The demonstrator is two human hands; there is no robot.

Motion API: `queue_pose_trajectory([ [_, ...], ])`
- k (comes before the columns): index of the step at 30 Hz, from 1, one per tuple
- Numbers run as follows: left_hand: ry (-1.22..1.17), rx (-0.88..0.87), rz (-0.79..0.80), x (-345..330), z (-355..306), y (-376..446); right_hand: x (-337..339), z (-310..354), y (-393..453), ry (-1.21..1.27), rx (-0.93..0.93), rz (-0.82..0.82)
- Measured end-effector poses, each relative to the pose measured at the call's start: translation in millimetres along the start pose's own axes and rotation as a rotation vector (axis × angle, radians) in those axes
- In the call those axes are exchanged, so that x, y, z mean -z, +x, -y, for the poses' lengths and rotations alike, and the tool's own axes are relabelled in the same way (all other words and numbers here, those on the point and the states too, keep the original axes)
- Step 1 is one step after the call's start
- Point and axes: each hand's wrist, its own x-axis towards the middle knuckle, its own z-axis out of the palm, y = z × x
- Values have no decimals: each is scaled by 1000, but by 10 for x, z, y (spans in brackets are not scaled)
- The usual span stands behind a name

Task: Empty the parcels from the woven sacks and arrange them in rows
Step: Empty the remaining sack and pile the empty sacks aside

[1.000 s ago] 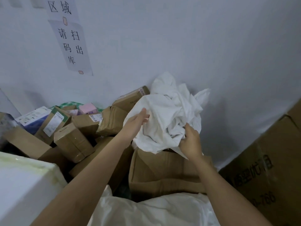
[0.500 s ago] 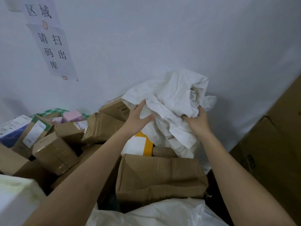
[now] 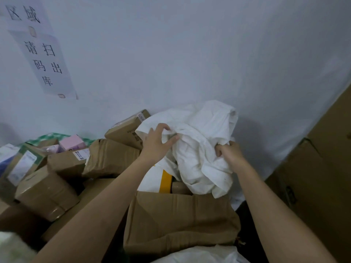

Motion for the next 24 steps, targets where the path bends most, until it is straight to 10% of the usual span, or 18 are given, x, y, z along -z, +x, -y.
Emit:
queue_pose_trajectory([
  [12,56,189,337,-516,215,458,-183,-390,843,-150,-29,-105],
  [21,206,178,169,-962,534,810,-304,-635,696,151,223,-143],
  [24,295,229,198,-1051,589,919,-215,-538,531,-103,410,-3],
])
